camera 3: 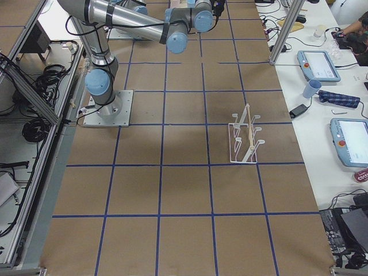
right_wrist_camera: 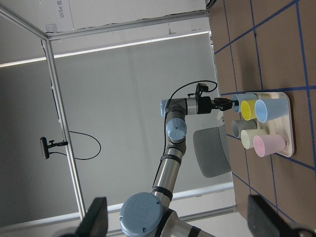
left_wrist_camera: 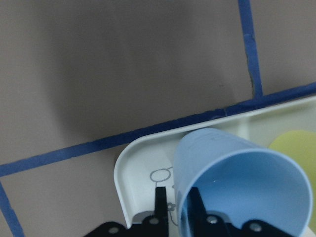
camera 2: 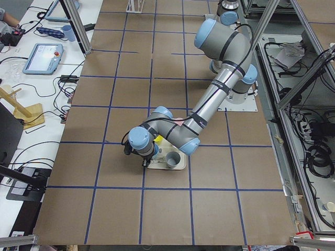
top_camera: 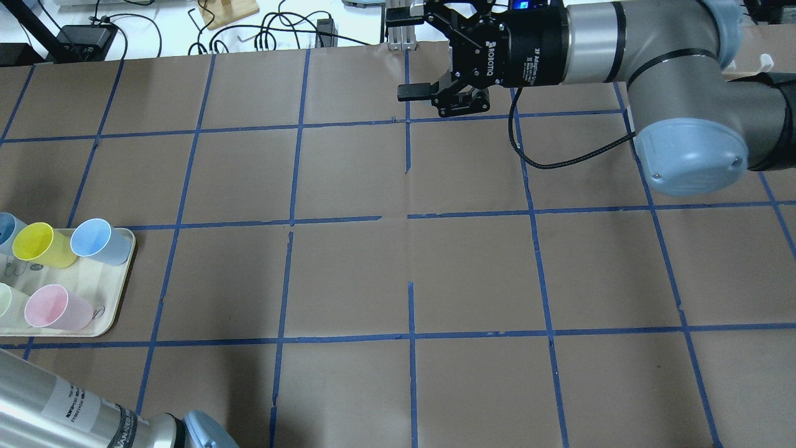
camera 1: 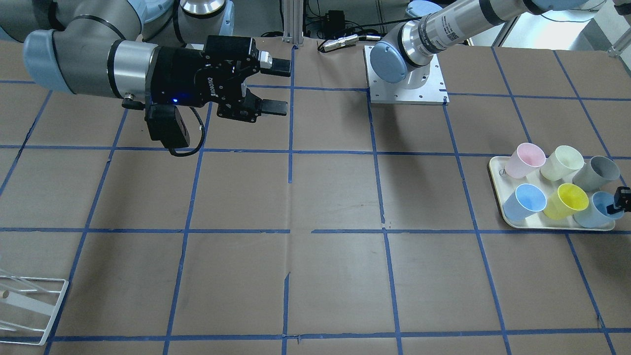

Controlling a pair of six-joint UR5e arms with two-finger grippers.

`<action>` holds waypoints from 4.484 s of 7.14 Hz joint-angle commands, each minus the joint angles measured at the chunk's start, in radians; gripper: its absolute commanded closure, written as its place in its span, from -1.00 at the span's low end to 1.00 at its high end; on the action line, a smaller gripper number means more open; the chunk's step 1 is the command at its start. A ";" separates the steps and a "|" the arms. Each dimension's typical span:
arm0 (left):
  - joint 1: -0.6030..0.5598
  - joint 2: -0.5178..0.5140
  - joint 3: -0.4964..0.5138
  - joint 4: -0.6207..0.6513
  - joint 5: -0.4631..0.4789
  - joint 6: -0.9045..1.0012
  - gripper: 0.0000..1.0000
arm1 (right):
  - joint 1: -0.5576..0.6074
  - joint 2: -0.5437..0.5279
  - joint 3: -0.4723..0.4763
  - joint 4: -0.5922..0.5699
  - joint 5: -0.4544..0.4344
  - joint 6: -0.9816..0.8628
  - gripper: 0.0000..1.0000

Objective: Transfer IKEA cup to right arm and place on rack

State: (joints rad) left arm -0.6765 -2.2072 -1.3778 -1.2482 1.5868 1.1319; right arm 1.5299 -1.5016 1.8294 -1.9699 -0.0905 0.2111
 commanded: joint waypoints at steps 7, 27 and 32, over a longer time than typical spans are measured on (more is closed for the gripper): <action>-0.031 0.176 0.152 -0.517 -0.168 0.002 1.00 | 0.007 -0.031 0.022 -0.007 -0.051 0.001 -1.00; -0.735 0.604 -0.265 -0.789 -1.280 -0.616 1.00 | 0.000 0.007 0.097 -0.156 0.124 0.227 -1.00; -0.752 0.603 -0.279 -0.789 -1.286 -0.627 1.00 | -0.004 0.011 0.096 -0.155 0.141 0.303 -0.78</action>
State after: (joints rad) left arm -1.4272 -1.6054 -1.6551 -2.0371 0.3007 0.5061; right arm 1.5276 -1.4921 1.9252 -2.1258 0.0504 0.5097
